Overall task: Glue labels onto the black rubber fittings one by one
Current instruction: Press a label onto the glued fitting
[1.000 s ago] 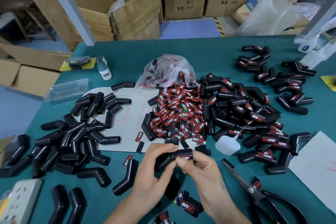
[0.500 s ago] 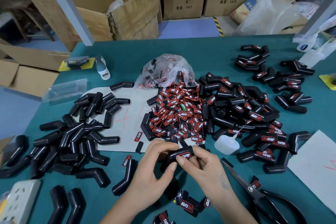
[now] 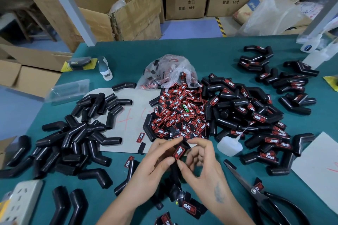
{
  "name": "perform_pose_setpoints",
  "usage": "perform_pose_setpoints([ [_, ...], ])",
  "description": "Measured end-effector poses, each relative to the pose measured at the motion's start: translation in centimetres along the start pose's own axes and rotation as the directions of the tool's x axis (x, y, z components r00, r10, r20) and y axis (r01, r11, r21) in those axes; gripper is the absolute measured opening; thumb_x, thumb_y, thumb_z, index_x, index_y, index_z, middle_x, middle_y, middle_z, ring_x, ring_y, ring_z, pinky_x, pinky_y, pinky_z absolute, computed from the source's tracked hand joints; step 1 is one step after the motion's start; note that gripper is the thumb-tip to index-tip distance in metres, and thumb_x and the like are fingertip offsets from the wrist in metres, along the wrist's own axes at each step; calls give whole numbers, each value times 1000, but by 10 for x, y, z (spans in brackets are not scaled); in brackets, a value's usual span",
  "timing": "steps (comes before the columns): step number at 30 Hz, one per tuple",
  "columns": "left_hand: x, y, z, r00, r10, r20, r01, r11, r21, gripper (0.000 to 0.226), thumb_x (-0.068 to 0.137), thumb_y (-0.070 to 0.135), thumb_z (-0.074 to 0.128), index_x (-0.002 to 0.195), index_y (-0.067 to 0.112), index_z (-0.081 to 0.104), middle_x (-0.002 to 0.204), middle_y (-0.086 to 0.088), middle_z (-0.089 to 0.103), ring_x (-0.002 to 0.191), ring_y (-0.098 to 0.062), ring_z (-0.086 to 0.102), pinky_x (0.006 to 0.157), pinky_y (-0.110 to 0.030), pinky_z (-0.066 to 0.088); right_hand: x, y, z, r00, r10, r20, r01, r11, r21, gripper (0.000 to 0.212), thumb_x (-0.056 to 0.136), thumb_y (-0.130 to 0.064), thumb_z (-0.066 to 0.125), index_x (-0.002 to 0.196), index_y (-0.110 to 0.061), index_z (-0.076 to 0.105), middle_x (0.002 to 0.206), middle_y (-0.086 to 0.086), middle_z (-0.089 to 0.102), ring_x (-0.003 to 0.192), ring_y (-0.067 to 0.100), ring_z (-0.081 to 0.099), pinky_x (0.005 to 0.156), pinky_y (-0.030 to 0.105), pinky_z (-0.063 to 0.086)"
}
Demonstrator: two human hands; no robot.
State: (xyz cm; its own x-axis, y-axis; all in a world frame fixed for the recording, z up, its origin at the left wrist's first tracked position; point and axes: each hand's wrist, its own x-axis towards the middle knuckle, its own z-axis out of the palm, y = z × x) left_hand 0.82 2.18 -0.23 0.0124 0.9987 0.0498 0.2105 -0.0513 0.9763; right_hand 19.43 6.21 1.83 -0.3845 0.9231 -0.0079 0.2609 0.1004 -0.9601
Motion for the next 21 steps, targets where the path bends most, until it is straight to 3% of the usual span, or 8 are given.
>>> perform_pose_setpoints([
  [3,-2,-2,3,992,-69,-107,50,985,-166,51,106,39,60,154,28,51,135,-3,57,131,-29,58,112,-49,47,0,4,-1,999,-19,45,19,1000,11,62,81,-47,77,131,-60,43,108,-13,59,99,18,66,82,24,56],
  [7,-2,-2,5,987,-73,-146,26,952,-304,59,103,38,67,156,23,44,112,2,51,103,-15,59,96,-38,54,-1,6,2,998,-57,33,54,996,68,53,83,-31,83,127,-50,59,117,-17,57,104,17,69,74,23,61],
  [10,-1,-1,0,983,-38,-181,-12,964,-264,59,101,35,70,154,28,45,107,-5,47,97,-19,52,97,-43,51,-1,2,0,992,-127,17,127,992,22,48,89,-13,81,122,-45,67,121,-13,61,109,16,68,81,20,59],
  [11,0,0,-2,980,-8,-198,-36,975,-220,54,99,31,70,149,32,49,107,-6,49,97,-17,54,97,-39,52,-2,1,-2,988,-151,3,151,988,2,46,91,-11,80,120,-44,68,121,-11,63,108,16,69,83,19,57],
  [14,2,4,-7,966,37,-257,-86,980,-182,45,90,21,74,124,41,54,111,4,61,98,-11,65,86,-25,56,-1,1,-7,990,-133,-44,133,991,12,32,92,-29,76,119,-44,69,122,-10,68,99,18,73,83,22,57],
  [17,2,6,-5,963,44,-266,-104,971,-215,42,88,17,76,113,42,54,110,11,67,95,-17,72,82,-36,63,-2,3,-11,993,-85,-83,87,996,14,33,89,-46,73,122,-47,66,123,-12,72,100,17,73,87,29,56],
  [19,1,8,-5,963,77,-258,-128,974,-186,29,91,25,78,111,36,61,108,7,66,96,-24,71,82,-50,64,-2,3,-11,985,-134,-110,136,991,14,31,94,-44,73,124,-48,64,123,-12,73,108,17,72,92,27,54],
  [21,1,9,-7,967,111,-230,-137,986,-100,14,94,34,77,105,28,71,108,5,63,97,-28,67,81,-52,62,-1,2,-11,973,-193,-126,199,980,32,34,95,-39,71,127,-47,63,123,-12,73,115,16,70,94,25,54],
])
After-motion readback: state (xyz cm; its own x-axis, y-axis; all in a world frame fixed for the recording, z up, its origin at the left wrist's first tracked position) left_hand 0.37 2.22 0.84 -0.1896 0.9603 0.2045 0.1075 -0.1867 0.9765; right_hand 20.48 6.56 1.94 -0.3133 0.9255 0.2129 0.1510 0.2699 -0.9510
